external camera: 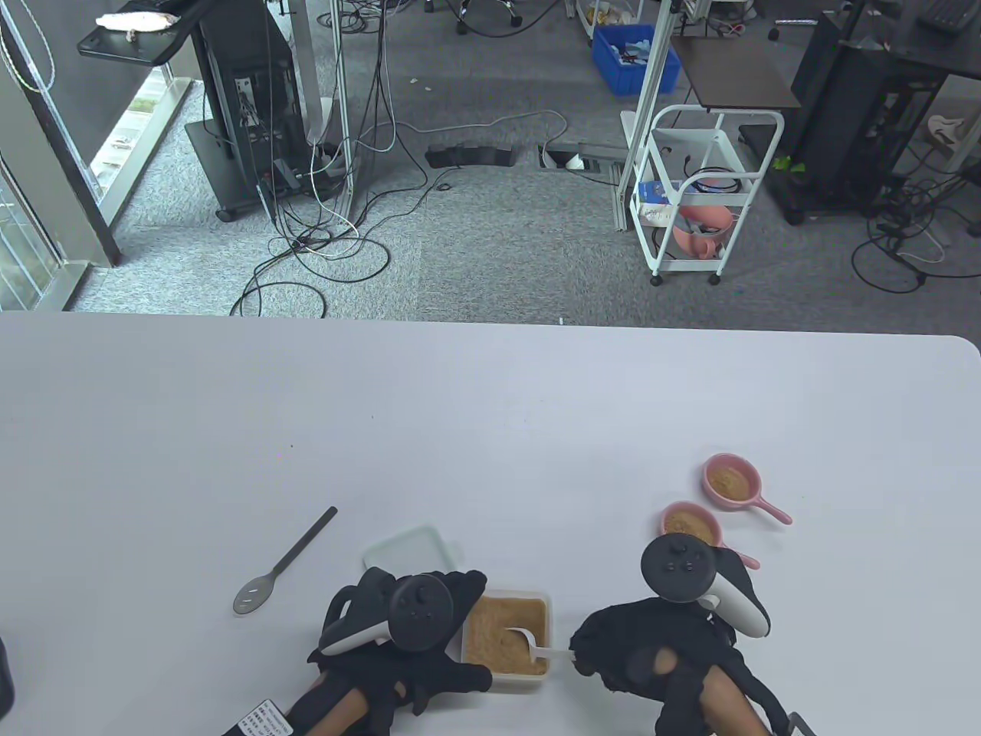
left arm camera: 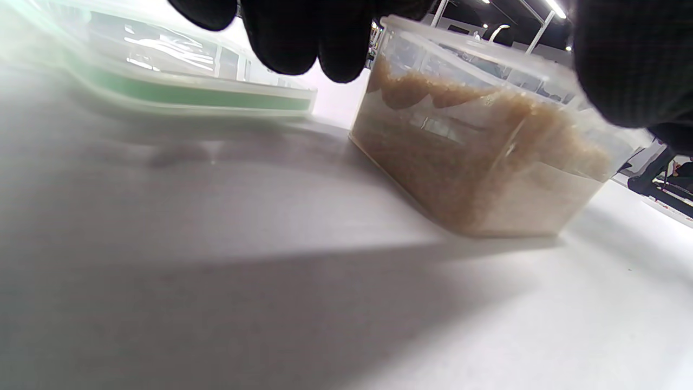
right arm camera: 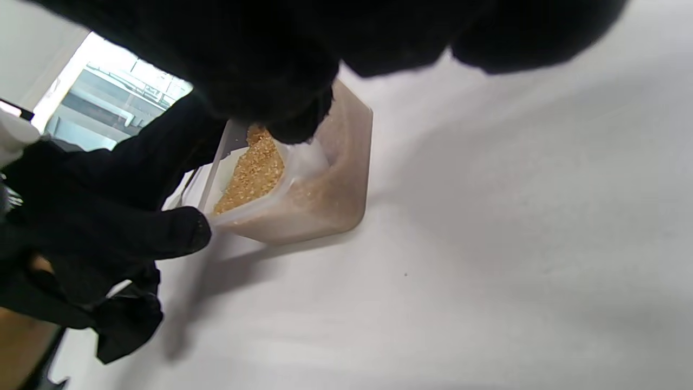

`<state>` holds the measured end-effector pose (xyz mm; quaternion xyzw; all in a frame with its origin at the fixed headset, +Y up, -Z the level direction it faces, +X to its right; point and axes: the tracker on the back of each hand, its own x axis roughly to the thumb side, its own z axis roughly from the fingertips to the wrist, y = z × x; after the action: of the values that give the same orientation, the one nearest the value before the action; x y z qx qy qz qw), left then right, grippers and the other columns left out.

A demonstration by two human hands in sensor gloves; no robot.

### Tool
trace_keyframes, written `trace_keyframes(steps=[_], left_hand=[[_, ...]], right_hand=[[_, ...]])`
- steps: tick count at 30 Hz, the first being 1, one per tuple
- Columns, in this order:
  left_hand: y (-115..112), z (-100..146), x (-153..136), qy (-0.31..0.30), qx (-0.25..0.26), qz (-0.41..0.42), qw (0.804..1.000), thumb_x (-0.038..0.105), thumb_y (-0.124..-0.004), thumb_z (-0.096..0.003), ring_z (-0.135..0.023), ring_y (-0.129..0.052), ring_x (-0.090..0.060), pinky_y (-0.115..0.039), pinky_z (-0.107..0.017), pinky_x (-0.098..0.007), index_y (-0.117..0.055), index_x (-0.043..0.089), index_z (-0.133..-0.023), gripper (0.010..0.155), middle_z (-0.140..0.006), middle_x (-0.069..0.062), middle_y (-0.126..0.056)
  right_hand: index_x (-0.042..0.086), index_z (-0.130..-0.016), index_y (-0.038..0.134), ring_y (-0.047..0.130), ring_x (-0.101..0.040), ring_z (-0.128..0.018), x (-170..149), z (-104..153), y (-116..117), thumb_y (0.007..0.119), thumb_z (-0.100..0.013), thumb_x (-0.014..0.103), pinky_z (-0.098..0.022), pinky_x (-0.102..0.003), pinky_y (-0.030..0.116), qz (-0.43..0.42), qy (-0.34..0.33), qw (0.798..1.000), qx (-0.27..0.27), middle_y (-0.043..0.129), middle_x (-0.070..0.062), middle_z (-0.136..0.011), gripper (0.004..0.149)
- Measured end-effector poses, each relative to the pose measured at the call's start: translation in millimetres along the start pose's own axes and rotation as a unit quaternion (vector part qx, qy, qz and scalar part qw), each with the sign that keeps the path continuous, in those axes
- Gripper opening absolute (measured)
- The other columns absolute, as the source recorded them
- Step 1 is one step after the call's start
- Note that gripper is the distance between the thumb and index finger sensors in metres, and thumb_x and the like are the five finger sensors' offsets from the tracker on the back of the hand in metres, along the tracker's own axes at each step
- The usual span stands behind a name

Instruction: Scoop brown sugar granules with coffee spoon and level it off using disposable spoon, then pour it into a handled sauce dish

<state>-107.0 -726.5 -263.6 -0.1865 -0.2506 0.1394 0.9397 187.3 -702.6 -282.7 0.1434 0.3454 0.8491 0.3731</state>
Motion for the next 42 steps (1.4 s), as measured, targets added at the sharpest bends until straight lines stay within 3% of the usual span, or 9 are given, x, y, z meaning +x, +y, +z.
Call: trace_keyframes(steps=[6, 16, 42], left_hand=[[0, 0, 0, 0.0, -0.001, 0.003, 1.0, 0.083, -0.074, -0.0345, -0.117, -0.054, -0.035, -0.045, -0.084, -0.057, -0.028, 0.03, -0.117, 0.108, -0.123, 0.002, -0.044], [-1, 0, 0, 0.0, -0.002, 0.003, 1.0, 0.083, -0.073, -0.0346, -0.117, -0.055, -0.034, -0.045, -0.084, -0.057, -0.028, 0.03, -0.117, 0.108, -0.123, 0.002, -0.044], [-3, 1, -2, 0.003, 0.016, 0.013, 1.0, 0.085, -0.07, -0.0338, -0.117, -0.053, -0.033, -0.045, -0.085, -0.056, -0.026, 0.031, -0.117, 0.109, -0.123, 0.003, -0.041]], right_hand=[[0.006, -0.079, 0.091, 0.089, -0.012, -0.004, -30, -13, 3, 0.082, -0.049, 0.038, -0.029, -0.045, 0.083, -0.118, 0.022, 0.992, 0.049, 0.097, 0.007, -0.029, 0.045], [0.006, -0.081, 0.089, 0.088, -0.014, -0.008, -47, -26, 11, 0.078, -0.051, 0.038, -0.032, -0.046, 0.081, -0.185, 0.018, 0.979, 0.087, 0.096, 0.007, -0.032, 0.045], [0.009, -0.084, 0.087, 0.09, -0.022, -0.021, -64, -31, -6, 0.077, -0.05, 0.036, -0.043, -0.053, 0.075, -0.209, -0.029, 0.973, 0.09, 0.096, 0.001, -0.041, 0.044]])
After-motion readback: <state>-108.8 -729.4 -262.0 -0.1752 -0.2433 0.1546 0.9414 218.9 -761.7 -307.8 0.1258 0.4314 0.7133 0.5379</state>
